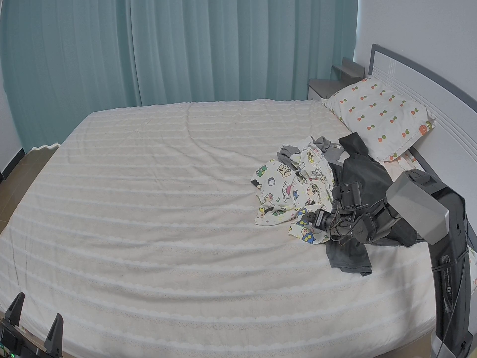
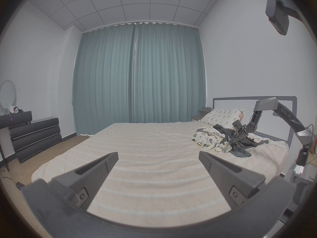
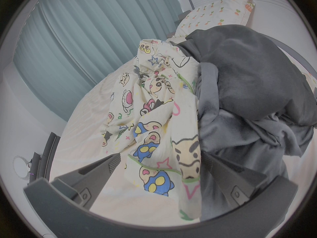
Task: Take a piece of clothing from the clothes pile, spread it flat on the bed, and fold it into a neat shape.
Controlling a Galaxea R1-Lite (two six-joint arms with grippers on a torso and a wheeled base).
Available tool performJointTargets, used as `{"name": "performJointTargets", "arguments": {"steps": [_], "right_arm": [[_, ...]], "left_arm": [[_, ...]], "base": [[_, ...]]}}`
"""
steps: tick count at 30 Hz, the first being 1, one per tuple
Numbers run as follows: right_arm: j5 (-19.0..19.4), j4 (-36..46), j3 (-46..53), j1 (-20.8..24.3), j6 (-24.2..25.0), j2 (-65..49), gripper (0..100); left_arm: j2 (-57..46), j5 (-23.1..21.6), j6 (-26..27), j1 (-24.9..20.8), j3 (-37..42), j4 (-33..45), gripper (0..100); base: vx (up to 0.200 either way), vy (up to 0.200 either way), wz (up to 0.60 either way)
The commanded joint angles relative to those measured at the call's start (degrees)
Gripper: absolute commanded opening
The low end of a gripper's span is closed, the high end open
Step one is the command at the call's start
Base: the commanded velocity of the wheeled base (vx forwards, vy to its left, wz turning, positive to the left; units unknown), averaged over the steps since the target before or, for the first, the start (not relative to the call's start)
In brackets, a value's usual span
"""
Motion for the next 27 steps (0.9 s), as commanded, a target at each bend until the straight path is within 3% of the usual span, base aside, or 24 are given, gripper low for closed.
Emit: {"name": "performJointTargets", "arguments": {"steps": [1,3,4,13,19,23,27], "right_arm": [[-0.72,3.51,-6.06,0.58,0.2,2.94,100],[-1.43,5.0,-8.0,1.19,0.73,3.64,100],[-1.51,5.62,-8.26,1.37,0.73,3.73,0],[-1.51,9.05,-7.29,2.6,1.43,2.41,0],[1.03,8.96,-3.69,2.34,9.61,-2.86,0],[4.11,8.78,1.58,2.25,9.52,-6.73,0],[4.64,8.96,5.71,0.93,7.67,-8.4,0]], "left_arm": [[-1.01,-0.02,0.0,-0.03,1.01,-0.01,100],[-1.01,-0.02,0.0,0.06,1.01,-0.01,100],[-1.01,-0.02,0.0,-0.03,1.01,-0.01,100],[-1.01,-0.02,0.0,-0.03,1.01,-0.01,100],[-1.01,-0.02,0.0,0.06,1.01,-0.01,100],[-1.01,-0.02,0.0,-0.03,1.01,-0.01,100],[-1.01,0.07,0.0,0.06,1.01,-0.01,100]], "base": [[0.0,0.0,0.0],[0.0,0.0,0.0],[0.0,0.0,0.0],[0.0,0.0,0.0],[0.0,0.0,0.0],[0.0,0.0,0.0],[0.0,0.0,0.0]]}}
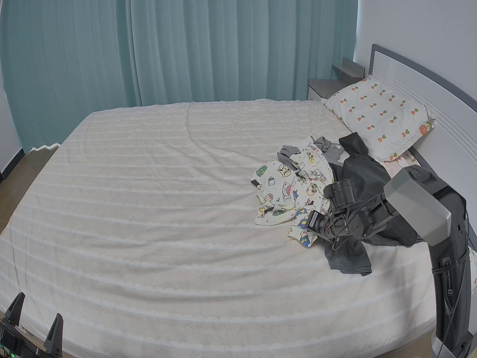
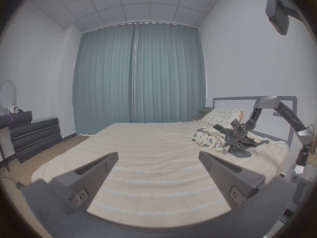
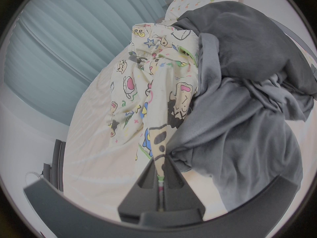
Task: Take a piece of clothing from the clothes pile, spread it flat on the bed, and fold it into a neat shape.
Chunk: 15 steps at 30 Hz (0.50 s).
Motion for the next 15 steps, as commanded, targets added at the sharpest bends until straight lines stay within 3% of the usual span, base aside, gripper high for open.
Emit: {"name": "performJointTargets", "arguments": {"steps": [1,9,10,15], "right_arm": [[0.98,0.12,4.64,-1.25,-1.38,-4.9,0],[5.11,-0.32,13.78,-3.36,-9.47,-6.75,0],[5.11,-0.32,13.87,-3.71,-9.65,-6.57,100],[5.81,-0.41,14.22,-4.42,-9.65,-6.92,100]], "left_arm": [[-1.01,0.07,0.0,0.06,1.01,-0.01,100],[-1.01,0.07,-0.09,0.06,1.01,-0.01,100],[-1.01,0.07,0.0,0.06,1.01,-0.01,100],[-1.01,0.07,-0.09,0.06,1.01,-0.01,100]], "base": [[0.0,0.0,0.0],[0.0,0.0,0.0],[0.0,0.0,0.0],[0.0,0.0,0.0]]}}
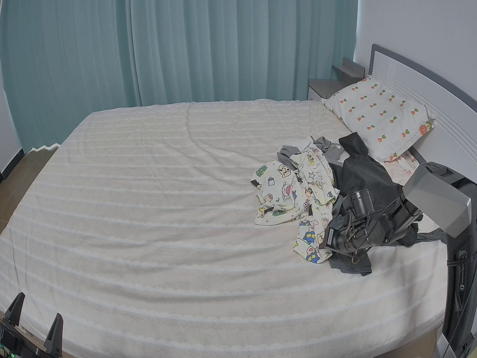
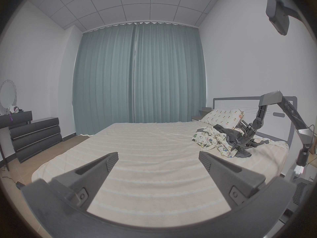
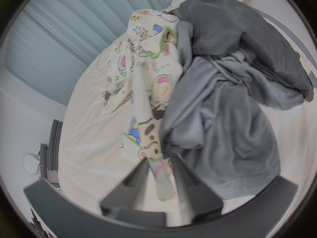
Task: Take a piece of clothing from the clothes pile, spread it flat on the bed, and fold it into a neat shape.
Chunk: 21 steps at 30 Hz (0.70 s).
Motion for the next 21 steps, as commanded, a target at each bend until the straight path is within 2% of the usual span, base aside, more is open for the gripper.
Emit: {"name": "performJointTargets", "arguments": {"steps": [1,5,8,11,12,14,15,21], "right_arm": [[0.81,-0.28,1.25,0.0,-0.06,-1.35,100],[3.18,-2.92,3.54,2.19,0.38,-3.02,100],[2.92,-3.88,4.06,4.3,0.73,-3.02,100],[1.34,-3.8,3.27,5.53,0.64,-2.05,100],[-1.39,-3.88,1.6,5.88,0.64,-0.12,100],[-3.32,-3.71,0.2,5.88,0.64,1.29,100],[-5.61,-3.27,-0.95,5.88,0.99,2.17,100],[-7.8,-1.34,-3.67,6.41,4.59,2.7,100]], "left_arm": [[-1.01,0.01,0.0,-0.04,1.01,-0.01,100],[-1.01,0.01,0.09,0.05,1.01,-0.01,100],[-1.01,0.01,0.0,0.05,1.01,-0.01,100],[-1.01,0.01,0.0,0.05,1.01,-0.01,100],[-1.01,0.01,0.0,0.05,1.01,-0.01,100],[-1.01,-0.08,0.0,-0.04,1.01,-0.01,100],[-1.01,0.01,-0.09,0.05,1.01,-0.01,100],[-1.01,0.01,0.0,0.05,1.01,-0.01,100]], "base": [[0.0,0.0,0.0],[0.0,0.0,0.0],[0.0,0.0,0.0],[0.0,0.0,0.0],[0.0,0.0,0.0],[0.0,0.0,0.0],[0.0,0.0,0.0],[0.0,0.0,0.0]]}}
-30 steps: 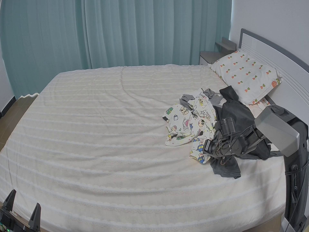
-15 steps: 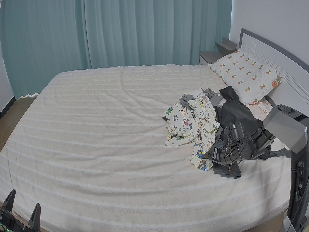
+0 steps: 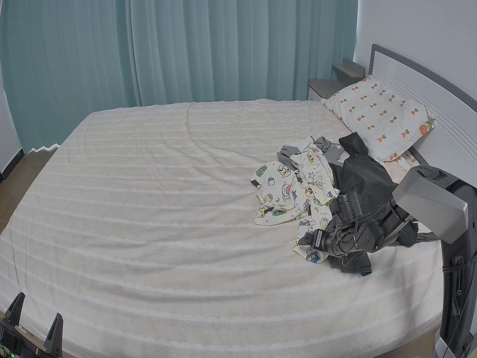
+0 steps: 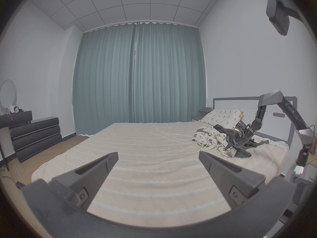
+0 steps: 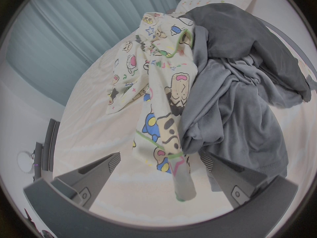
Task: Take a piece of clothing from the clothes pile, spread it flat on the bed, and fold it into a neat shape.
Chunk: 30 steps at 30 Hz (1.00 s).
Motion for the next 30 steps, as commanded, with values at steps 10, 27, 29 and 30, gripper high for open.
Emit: {"name": "performJointTargets", "arguments": {"steps": [10,27,29,30], "right_arm": [[-2.75,7.24,-9.35,3.17,4.73,4.18,100],[-11.28,9.97,-17.52,3.26,4.82,10.59,100],[-11.37,10.05,-17.87,3.17,4.82,10.77,0],[-11.45,10.05,-17.87,3.17,4.82,10.77,0]], "left_arm": [[-1.01,0.03,0.06,0.05,1.01,-0.01,100],[-1.01,0.12,-0.2,0.05,1.01,-0.01,100],[-1.01,0.12,-0.2,0.05,1.01,-0.01,100],[-1.01,0.12,-0.2,0.05,1.01,-0.01,100]], "base": [[0.0,0.0,0.0],[0.0,0.0,0.0],[0.0,0.0,0.0],[0.0,0.0,0.0]]}}
